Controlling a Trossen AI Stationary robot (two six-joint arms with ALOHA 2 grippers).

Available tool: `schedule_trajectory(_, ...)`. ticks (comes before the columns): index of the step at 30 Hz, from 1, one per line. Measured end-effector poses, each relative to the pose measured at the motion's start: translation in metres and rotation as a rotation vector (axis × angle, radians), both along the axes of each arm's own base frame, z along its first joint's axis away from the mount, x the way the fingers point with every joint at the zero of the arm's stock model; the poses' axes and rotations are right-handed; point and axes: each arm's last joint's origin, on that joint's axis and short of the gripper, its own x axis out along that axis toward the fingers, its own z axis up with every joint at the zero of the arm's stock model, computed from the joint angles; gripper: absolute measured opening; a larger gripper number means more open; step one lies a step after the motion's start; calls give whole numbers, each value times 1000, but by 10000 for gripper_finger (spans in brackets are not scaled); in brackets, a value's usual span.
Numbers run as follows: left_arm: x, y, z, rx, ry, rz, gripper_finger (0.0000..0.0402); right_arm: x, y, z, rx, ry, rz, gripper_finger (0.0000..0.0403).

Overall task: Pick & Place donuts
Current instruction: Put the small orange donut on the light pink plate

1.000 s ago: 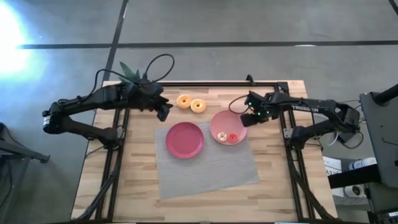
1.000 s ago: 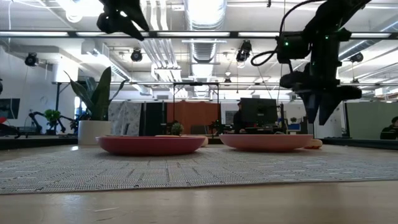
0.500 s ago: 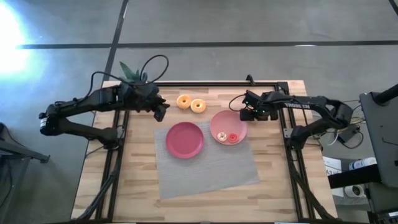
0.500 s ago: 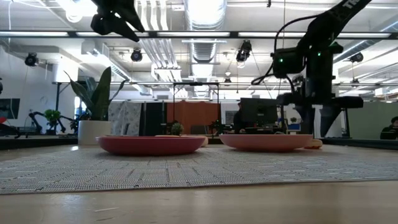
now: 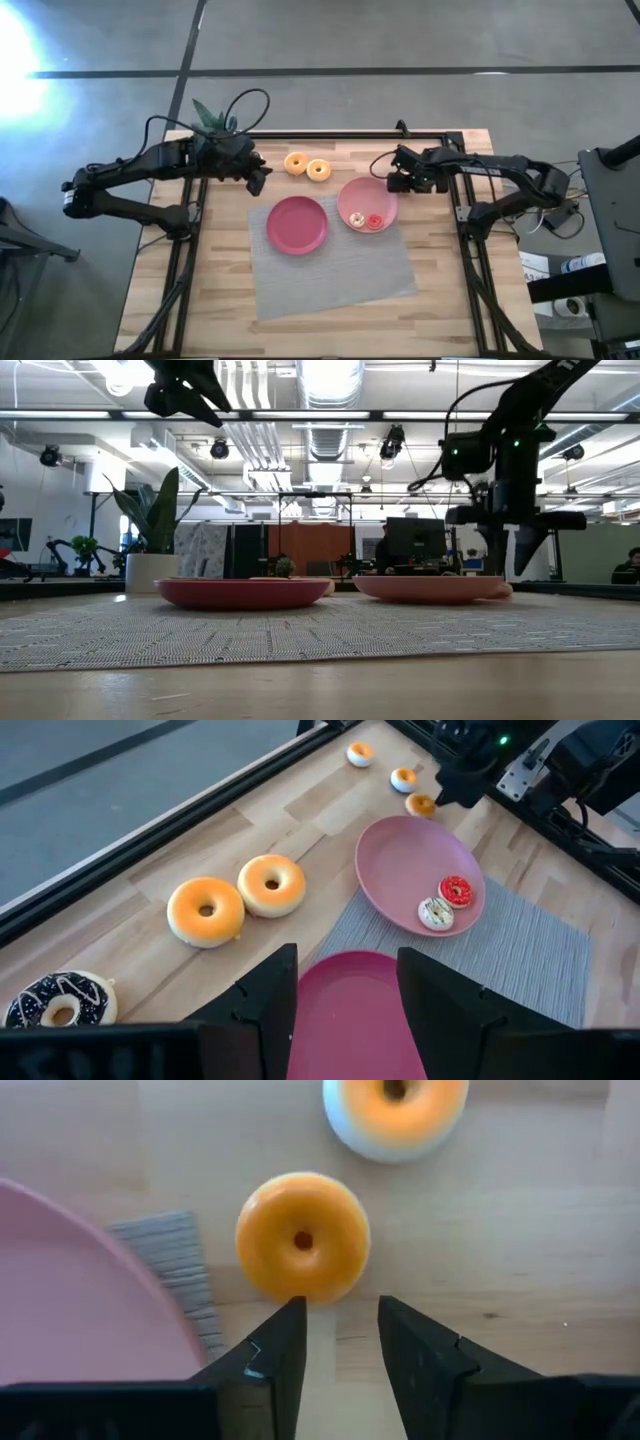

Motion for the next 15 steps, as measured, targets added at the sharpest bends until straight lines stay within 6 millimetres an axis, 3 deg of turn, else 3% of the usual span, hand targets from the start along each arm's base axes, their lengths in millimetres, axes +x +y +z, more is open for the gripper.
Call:
schedule_trajectory(5,1,0,1,7,-13,-3,147,-9,-1,6,-41,-8,-14,135)
schedule_trajectory(15,2,0,3,24,-24,-13,147,-4,-13,-13,-37,-30,-71,159)
